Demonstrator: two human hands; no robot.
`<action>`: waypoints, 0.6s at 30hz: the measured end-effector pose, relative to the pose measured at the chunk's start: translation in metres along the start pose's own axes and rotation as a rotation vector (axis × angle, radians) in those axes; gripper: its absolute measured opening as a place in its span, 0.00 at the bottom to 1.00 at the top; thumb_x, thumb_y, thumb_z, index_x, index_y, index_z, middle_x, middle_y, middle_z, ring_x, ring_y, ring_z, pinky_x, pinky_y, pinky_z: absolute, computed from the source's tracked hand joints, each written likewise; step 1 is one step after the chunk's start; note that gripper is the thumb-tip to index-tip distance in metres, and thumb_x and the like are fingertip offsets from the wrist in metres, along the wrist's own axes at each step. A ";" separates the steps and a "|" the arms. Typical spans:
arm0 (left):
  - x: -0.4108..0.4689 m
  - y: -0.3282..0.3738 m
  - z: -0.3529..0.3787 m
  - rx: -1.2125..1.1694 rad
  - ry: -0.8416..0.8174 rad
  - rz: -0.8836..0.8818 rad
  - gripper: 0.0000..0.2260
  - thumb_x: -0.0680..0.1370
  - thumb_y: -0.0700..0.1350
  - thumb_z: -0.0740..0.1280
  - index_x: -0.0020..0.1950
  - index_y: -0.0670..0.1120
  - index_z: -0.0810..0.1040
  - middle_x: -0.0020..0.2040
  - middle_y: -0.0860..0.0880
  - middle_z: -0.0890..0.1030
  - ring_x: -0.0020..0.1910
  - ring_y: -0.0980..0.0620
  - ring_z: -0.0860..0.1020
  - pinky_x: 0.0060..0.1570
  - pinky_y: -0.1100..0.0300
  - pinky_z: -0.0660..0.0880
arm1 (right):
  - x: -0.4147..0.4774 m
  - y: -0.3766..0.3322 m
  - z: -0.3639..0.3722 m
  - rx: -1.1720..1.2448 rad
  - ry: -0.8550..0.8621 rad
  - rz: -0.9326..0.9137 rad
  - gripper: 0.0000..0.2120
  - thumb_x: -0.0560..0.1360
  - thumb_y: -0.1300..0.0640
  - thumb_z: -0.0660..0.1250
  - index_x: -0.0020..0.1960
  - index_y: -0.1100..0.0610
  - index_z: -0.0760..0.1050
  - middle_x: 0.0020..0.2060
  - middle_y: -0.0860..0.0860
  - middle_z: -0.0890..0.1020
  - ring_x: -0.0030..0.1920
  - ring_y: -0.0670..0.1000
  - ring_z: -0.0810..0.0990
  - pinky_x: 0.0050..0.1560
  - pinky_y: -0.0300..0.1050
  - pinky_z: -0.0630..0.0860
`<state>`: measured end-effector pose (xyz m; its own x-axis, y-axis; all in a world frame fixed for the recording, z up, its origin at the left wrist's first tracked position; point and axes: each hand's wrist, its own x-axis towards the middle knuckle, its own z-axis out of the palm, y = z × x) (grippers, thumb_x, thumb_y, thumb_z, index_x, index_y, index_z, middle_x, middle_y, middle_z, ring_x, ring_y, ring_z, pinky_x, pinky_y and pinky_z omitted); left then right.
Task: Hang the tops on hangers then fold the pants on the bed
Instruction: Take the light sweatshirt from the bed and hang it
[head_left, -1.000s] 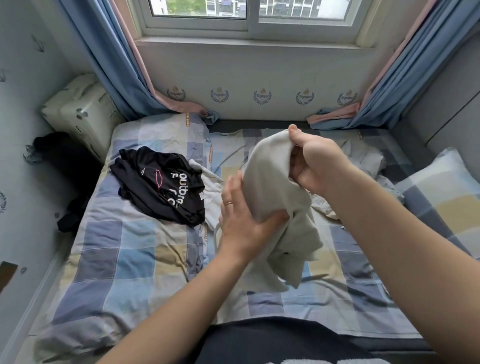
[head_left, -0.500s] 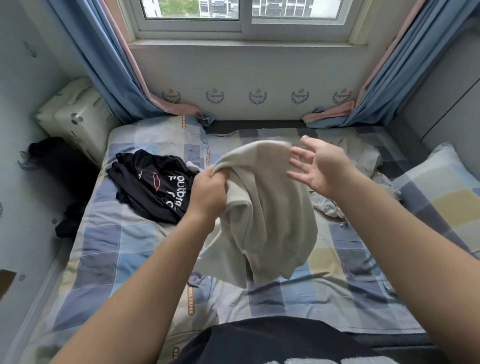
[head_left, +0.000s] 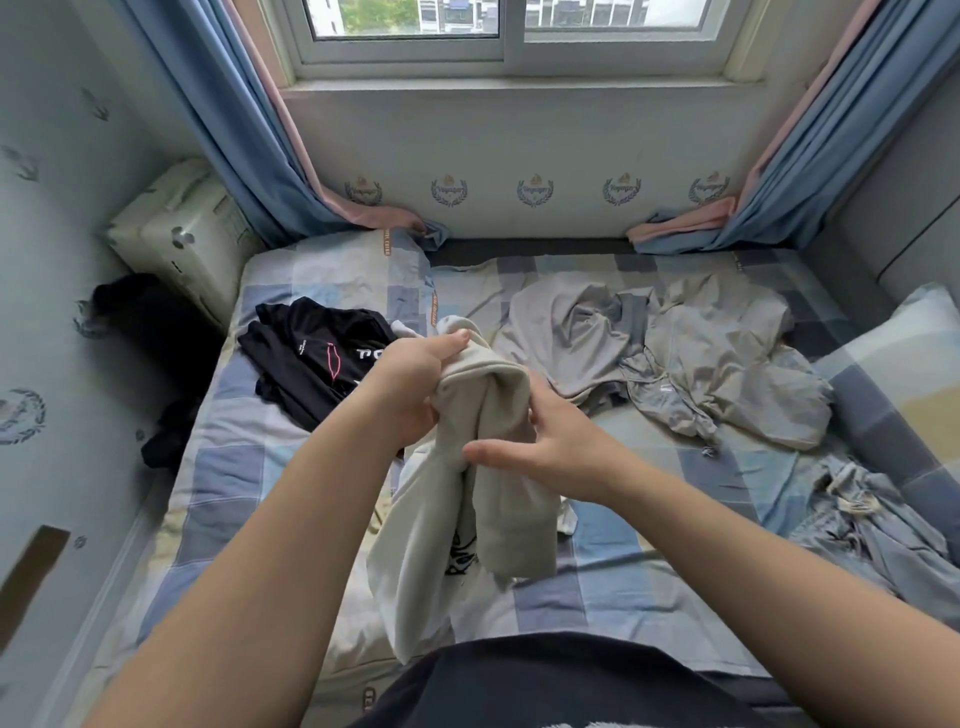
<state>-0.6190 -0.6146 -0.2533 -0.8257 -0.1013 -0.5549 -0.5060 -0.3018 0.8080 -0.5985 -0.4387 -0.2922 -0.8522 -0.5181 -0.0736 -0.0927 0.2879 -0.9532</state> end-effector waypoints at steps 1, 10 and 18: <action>0.001 -0.001 -0.001 0.006 -0.004 0.001 0.16 0.83 0.45 0.67 0.63 0.34 0.78 0.55 0.39 0.81 0.52 0.45 0.82 0.51 0.54 0.77 | 0.004 0.001 0.003 -0.081 0.063 -0.022 0.22 0.72 0.54 0.75 0.64 0.49 0.75 0.54 0.45 0.83 0.56 0.44 0.81 0.57 0.43 0.78; 0.005 -0.010 -0.042 0.415 0.179 0.532 0.23 0.74 0.65 0.71 0.54 0.47 0.80 0.46 0.47 0.82 0.42 0.53 0.78 0.43 0.59 0.76 | 0.036 -0.024 -0.065 -0.258 0.345 -0.098 0.12 0.80 0.64 0.62 0.37 0.61 0.70 0.29 0.46 0.70 0.32 0.43 0.66 0.33 0.42 0.63; 0.030 -0.040 -0.040 1.039 0.307 0.761 0.03 0.74 0.41 0.67 0.46 0.46 0.73 0.42 0.47 0.78 0.44 0.41 0.76 0.40 0.48 0.72 | 0.045 -0.074 -0.089 -0.213 0.426 -0.314 0.09 0.76 0.59 0.64 0.39 0.60 0.75 0.31 0.45 0.71 0.33 0.42 0.68 0.35 0.38 0.65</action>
<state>-0.6140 -0.6439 -0.3102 -0.9666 -0.1716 0.1905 -0.0123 0.7730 0.6342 -0.6760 -0.4111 -0.1991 -0.8953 -0.2471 0.3706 -0.4392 0.3510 -0.8270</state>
